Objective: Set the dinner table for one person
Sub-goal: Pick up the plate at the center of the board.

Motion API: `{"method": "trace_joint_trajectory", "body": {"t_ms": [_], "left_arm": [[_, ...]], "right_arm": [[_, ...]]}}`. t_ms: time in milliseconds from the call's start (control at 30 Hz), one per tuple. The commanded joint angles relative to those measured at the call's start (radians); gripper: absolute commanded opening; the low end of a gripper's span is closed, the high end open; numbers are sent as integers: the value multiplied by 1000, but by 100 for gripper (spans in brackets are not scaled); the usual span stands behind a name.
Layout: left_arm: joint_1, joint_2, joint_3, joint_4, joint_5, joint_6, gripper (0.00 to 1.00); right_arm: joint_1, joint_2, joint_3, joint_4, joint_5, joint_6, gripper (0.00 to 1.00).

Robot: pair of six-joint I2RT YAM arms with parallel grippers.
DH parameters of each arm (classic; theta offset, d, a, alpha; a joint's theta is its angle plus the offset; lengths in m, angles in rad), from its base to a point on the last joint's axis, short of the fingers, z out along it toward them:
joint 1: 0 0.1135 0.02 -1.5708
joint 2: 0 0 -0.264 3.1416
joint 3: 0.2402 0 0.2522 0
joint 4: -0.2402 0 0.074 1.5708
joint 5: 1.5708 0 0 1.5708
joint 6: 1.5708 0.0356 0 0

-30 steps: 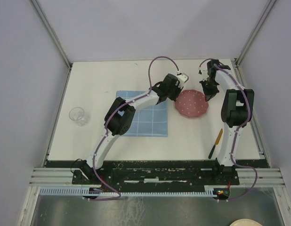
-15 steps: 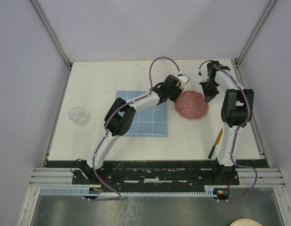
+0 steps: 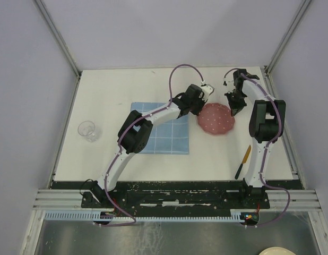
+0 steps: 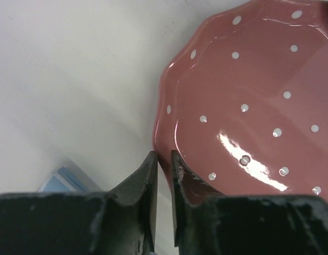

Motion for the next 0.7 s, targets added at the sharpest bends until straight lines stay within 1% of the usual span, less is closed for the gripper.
{"method": "trace_joint_trajectory", "body": {"t_ms": [0, 100, 167, 200, 267, 400, 500, 667], "left_arm": [[-57, -91, 77, -18, 84, 38, 28], [-58, -146, 47, -98, 83, 42, 44], [-56, -191, 4, -113, 85, 43, 53], [-56, -219, -21, -112, 83, 46, 55], [-57, -249, -54, -118, 74, 46, 56], [-56, -287, -52, -203, 65, 8, 56], [-56, -323, -76, -235, 74, -3, 56], [-56, -361, -111, -277, 78, -1, 51]], "right_arm": [[22, 2, 31, 21, -116, -8, 2], [22, -6, 24, 23, -114, -8, 2], [21, -9, 20, 23, -117, -8, 2], [21, -8, 19, 24, -117, -10, 2], [21, -8, 19, 23, -117, -11, 2], [20, -9, 19, 23, -105, -20, 2], [20, -4, 18, 27, -70, -22, 2], [7, 5, 15, 33, -21, -10, 2]]}}
